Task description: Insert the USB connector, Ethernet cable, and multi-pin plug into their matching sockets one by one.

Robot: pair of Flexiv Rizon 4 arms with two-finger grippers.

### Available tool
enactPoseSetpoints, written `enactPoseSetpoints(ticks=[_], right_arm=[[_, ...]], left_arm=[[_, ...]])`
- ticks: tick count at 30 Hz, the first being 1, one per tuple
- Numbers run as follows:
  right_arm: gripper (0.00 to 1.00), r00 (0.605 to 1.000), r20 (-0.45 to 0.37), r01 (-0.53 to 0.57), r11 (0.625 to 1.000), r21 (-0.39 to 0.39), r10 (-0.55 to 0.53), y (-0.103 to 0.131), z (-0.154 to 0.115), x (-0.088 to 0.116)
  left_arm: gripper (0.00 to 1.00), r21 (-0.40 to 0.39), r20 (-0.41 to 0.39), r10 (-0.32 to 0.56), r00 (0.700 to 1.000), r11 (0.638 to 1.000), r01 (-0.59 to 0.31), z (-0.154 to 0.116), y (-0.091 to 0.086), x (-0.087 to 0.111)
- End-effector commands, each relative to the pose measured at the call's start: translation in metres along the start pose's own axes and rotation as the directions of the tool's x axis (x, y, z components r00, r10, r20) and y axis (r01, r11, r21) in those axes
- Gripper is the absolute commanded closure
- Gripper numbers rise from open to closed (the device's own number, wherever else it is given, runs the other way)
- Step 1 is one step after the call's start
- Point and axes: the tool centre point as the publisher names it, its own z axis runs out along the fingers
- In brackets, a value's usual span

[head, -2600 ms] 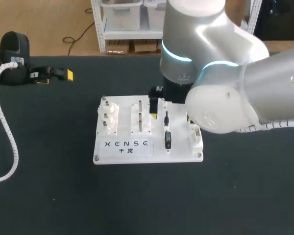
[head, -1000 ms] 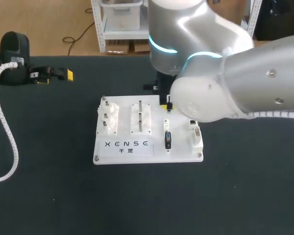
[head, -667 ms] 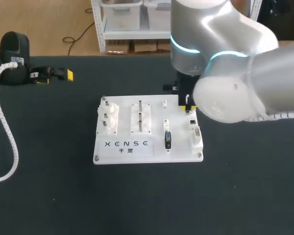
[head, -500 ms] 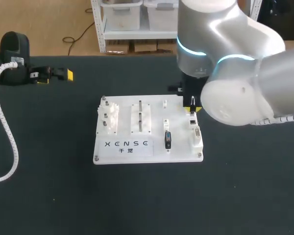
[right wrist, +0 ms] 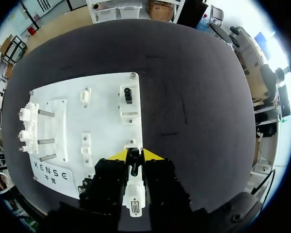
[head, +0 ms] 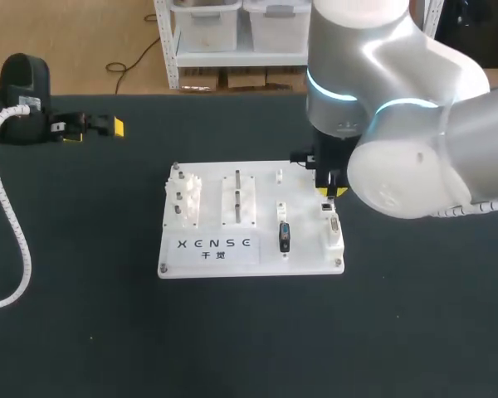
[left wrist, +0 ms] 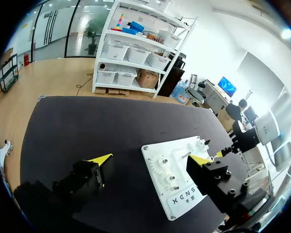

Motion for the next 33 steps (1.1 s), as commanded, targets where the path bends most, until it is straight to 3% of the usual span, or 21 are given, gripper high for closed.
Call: enactPoseSetpoints(ticks=[1, 33], right_arm=[[1.00, 1.000, -0.009, -0.003, 1.000, 0.004, 0.003, 0.002, 0.005, 0.000], [1.00, 0.999, -0.034, -0.035, 0.999, 0.031, 0.036, 0.000, 0.026, 0.008]], left_arm=[[0.00, 0.000, 0.000, 0.000, 1.000, 1.000, 0.000, 0.000, 0.000, 0.000], [0.00, 0.000, 0.000, 0.000, 1.000, 1.000, 0.000, 0.000, 0.000, 0.000]])
